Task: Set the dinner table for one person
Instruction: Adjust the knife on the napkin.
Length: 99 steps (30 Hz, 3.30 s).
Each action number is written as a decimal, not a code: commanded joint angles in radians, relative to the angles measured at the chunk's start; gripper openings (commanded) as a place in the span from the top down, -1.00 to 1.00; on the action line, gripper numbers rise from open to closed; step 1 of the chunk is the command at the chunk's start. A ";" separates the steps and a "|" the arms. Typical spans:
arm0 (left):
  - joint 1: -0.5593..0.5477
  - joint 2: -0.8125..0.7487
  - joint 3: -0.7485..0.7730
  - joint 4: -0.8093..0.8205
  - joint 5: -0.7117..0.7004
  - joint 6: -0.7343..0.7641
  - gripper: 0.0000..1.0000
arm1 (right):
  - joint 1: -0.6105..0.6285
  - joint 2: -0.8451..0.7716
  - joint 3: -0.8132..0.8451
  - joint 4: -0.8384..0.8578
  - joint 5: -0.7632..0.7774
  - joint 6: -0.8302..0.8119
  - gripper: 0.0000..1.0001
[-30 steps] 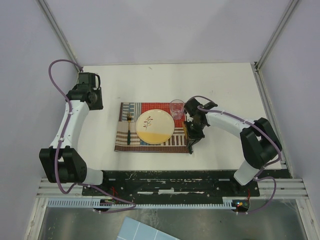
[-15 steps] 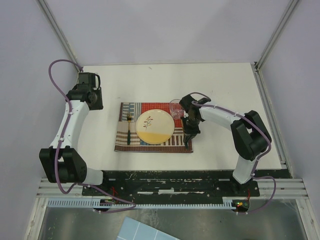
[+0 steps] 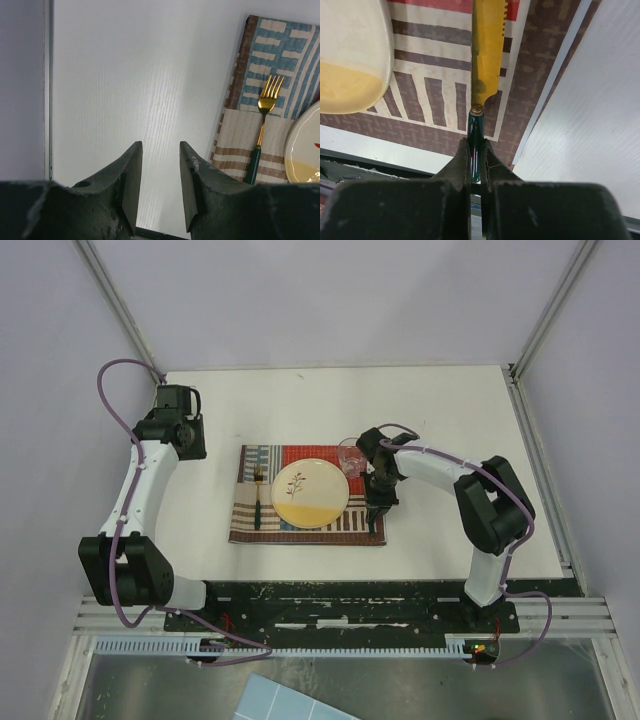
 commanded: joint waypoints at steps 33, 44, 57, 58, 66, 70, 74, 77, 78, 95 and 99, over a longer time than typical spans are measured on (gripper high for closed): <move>0.004 -0.017 0.000 0.033 0.027 0.022 0.15 | -0.025 0.025 0.025 0.010 0.080 0.037 0.97; 0.004 -0.022 0.002 0.033 0.024 0.025 0.15 | -0.025 0.070 0.059 -0.010 0.062 0.007 0.97; 0.004 -0.026 -0.003 0.032 0.020 0.028 0.15 | -0.025 0.084 0.075 0.001 0.034 0.001 0.74; 0.004 -0.026 -0.004 0.032 0.020 0.028 0.15 | -0.025 0.083 0.073 0.003 0.034 0.001 0.74; 0.004 -0.025 -0.006 0.033 0.021 0.026 0.15 | -0.025 0.088 0.073 0.006 0.020 -0.008 0.52; 0.004 -0.022 -0.005 0.033 0.020 0.027 0.15 | -0.025 0.084 0.069 0.007 0.023 -0.008 0.47; 0.004 -0.018 -0.004 0.033 0.024 0.026 0.15 | -0.026 0.072 0.061 0.015 0.024 -0.001 0.45; 0.004 -0.014 -0.003 0.032 0.025 0.024 0.15 | -0.025 0.072 0.064 0.012 0.016 0.000 0.44; 0.004 -0.014 -0.002 0.032 0.026 0.024 0.15 | -0.025 0.073 0.066 0.012 0.015 0.000 0.44; 0.003 -0.087 -0.003 0.093 0.027 0.088 0.13 | -0.079 -0.049 0.165 -0.173 0.163 -0.199 0.45; 0.001 -0.088 -0.014 0.093 0.036 0.099 0.13 | -0.107 -0.099 0.207 -0.165 0.183 -0.274 0.45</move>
